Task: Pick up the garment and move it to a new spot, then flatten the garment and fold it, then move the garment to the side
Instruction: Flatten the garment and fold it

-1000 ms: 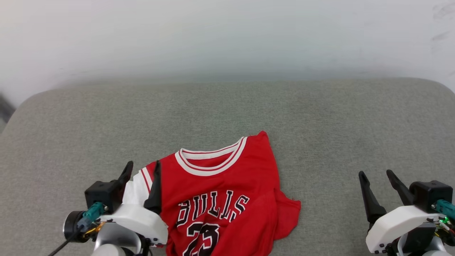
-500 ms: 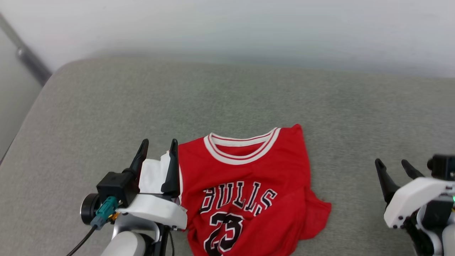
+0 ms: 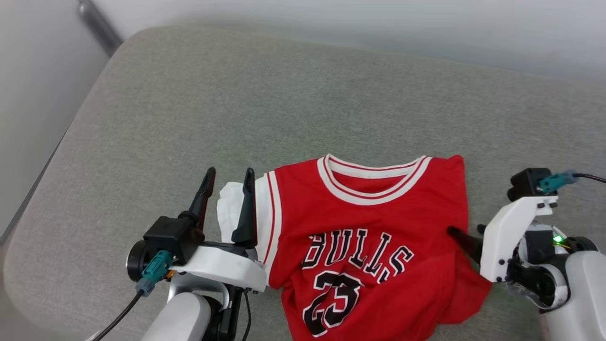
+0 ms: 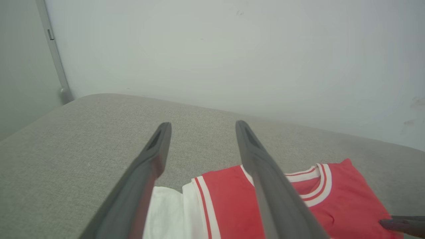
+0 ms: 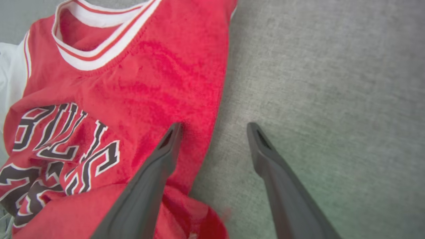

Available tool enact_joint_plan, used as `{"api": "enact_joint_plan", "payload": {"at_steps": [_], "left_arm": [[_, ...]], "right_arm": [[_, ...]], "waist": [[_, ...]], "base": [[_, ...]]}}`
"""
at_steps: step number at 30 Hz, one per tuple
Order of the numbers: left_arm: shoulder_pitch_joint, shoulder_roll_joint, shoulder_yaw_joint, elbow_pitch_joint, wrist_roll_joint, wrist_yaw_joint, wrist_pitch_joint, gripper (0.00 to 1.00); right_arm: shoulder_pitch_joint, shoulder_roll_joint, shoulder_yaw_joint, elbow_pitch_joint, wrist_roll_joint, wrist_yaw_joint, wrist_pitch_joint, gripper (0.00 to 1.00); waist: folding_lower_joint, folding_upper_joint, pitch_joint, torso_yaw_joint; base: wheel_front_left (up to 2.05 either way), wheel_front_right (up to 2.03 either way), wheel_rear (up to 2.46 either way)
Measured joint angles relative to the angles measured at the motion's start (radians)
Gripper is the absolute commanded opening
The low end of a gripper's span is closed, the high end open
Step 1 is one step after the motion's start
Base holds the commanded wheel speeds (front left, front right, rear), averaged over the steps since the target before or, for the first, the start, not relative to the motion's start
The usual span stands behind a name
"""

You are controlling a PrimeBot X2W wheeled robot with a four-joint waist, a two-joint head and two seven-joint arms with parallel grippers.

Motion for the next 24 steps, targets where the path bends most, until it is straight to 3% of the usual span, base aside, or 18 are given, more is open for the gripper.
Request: {"api": "enact_joint_plan", "payload": {"at_steps": [7, 8, 9, 10, 17, 24], "left_arm": [[-0.005, -0.017, 0.002, 0.03, 0.0, -0.01, -0.009, 1.0], [-0.006, -0.019, 0.003, 0.035, 0.0, -0.011, -0.009, 1.0], [-0.006, -0.021, 0.003, 0.039, 0.0, -0.011, -0.012, 1.0], [-0.006, -0.022, 0.003, 0.042, 0.0, -0.012, -0.013, 1.0], [-0.005, -0.019, 0.008, 0.067, -0.002, -0.016, -0.015, 1.0], [0.007, -0.008, 0.011, 0.075, -0.008, -0.01, -0.007, 1.0]], "right_arm": [[-0.029, 0.001, 0.027, 0.072, 0.014, 0.0, 0.056, 1.0], [-0.032, 0.001, 0.032, 0.078, 0.014, 0.0, 0.061, 0.49], [-0.036, 0.001, 0.036, 0.082, 0.018, 0.0, 0.069, 0.11], [-0.038, 0.001, 0.039, 0.086, 0.03, 0.0, 0.071, 0.0], [-0.045, -0.026, 0.089, 0.053, 0.031, 0.0, -0.008, 0.0], [-0.068, -0.091, 0.038, -0.073, -0.021, 0.0, -0.043, 0.0]], "waist": [[-0.0001, 0.0, 0.024, 0.031], [0.0, 0.0001, 0.023, 0.032], [-0.0001, 0.0, 0.022, 0.032], [0.0, 0.0, 0.022, 0.032], [0.0, 0.0, 0.004, 0.002], [0.0, 0.0, -0.033, -0.055]], "base": [[0.0, 0.0, 0.0], [0.0, 0.0, 0.0], [0.0, 0.0, 0.0], [0.0, 0.0, 0.0], [0.0, 0.0, 0.0], [0.0, 0.0, 0.0]]}}
